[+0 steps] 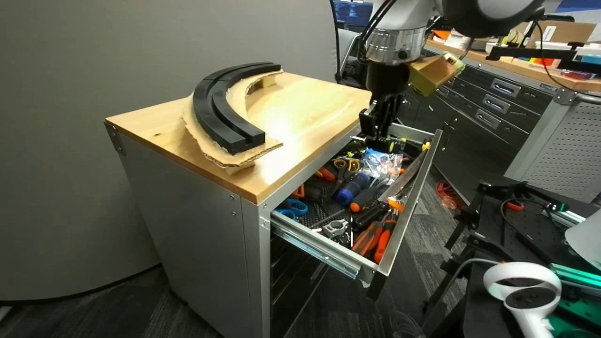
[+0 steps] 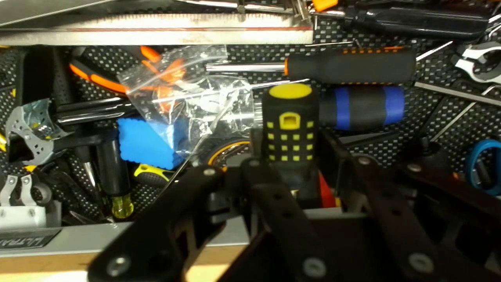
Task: Pick up the screwdriver and place it in the drawer, then close the drawer
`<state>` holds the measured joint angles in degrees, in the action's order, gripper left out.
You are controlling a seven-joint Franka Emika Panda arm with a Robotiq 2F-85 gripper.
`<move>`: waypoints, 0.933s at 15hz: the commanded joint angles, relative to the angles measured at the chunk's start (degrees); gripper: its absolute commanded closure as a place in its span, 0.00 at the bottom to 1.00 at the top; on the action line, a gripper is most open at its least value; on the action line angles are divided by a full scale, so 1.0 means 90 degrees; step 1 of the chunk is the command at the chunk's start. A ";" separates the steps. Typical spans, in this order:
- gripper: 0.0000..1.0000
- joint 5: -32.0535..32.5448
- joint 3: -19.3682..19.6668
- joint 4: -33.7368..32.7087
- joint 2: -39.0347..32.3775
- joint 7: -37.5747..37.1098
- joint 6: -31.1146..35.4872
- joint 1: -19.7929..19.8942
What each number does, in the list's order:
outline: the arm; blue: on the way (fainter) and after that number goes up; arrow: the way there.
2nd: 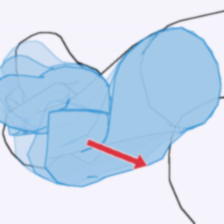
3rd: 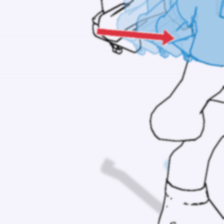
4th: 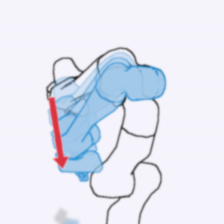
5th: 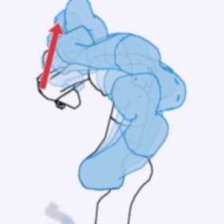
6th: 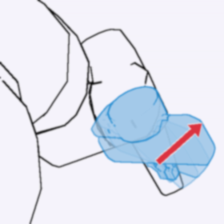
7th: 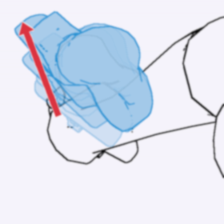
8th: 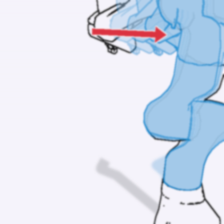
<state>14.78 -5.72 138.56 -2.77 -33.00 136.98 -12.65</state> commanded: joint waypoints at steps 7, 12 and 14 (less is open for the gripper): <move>0.00 -0.1105 -0.0373 0.0856 0.0637 0.1486 -0.0779 0.0158; 0.36 -0.0867 -0.0334 0.1143 0.0694 0.1529 -0.1849 0.0317; 0.54 -0.0906 -0.0381 0.1305 0.0599 0.1261 -0.1471 0.0305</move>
<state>6.42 -8.51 147.88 1.62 -19.16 121.86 -10.15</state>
